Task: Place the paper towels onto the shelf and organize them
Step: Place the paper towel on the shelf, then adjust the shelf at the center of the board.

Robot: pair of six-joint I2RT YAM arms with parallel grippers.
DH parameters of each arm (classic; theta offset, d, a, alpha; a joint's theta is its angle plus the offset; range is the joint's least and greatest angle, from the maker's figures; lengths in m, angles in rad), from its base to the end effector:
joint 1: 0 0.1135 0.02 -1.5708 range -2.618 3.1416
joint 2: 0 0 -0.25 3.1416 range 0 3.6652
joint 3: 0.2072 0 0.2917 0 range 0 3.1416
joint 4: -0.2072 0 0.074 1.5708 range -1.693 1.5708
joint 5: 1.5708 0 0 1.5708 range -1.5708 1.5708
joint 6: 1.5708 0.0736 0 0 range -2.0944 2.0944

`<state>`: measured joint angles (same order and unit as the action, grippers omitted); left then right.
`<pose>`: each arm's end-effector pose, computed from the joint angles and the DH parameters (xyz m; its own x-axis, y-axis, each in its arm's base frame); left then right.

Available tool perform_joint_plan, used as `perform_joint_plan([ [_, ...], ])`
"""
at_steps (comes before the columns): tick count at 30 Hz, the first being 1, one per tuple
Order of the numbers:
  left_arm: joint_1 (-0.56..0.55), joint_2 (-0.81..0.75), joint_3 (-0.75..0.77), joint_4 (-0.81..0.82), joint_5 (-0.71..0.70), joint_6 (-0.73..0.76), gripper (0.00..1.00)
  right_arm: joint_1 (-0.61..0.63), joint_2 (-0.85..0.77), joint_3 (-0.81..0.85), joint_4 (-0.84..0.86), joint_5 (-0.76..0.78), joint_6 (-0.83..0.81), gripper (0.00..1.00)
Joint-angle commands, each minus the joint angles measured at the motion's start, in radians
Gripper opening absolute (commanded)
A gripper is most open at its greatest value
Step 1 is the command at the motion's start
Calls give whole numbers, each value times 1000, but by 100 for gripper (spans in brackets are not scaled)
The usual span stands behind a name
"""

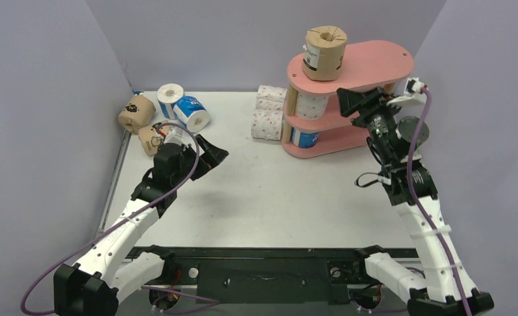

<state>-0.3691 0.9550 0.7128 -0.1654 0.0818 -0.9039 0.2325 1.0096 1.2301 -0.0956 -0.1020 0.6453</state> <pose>0.2799 -0.1147 0.2490 -0.5662 -0.6206 -0.5424 -0.0248 0.6706 -0.7414 0.2887 0.0761 0.4645 -0.1001 0.5912 -0.8003 -0.3346 0.7375 0.5866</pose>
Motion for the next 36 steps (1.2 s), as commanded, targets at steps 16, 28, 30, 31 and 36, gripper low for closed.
perform_joint_plan([
  [16, -116, 245, 148, 238, 48, 40, 100, 24, -302, -646, 84, 364, 237, 56],
  [28, -124, 99, -23, 264, 34, -17, 100, -125, -141, -693, 449, 613, 160, 54],
  [30, -120, 76, -42, 266, 42, -19, 99, -134, -68, -702, 579, 662, 99, 55],
  [31, -119, 71, -49, 263, 45, -19, 99, -140, -11, -699, 619, 667, 76, 57],
  [36, -108, 37, -59, 255, 65, -10, 99, -192, 161, -649, 859, 633, -109, 65],
])
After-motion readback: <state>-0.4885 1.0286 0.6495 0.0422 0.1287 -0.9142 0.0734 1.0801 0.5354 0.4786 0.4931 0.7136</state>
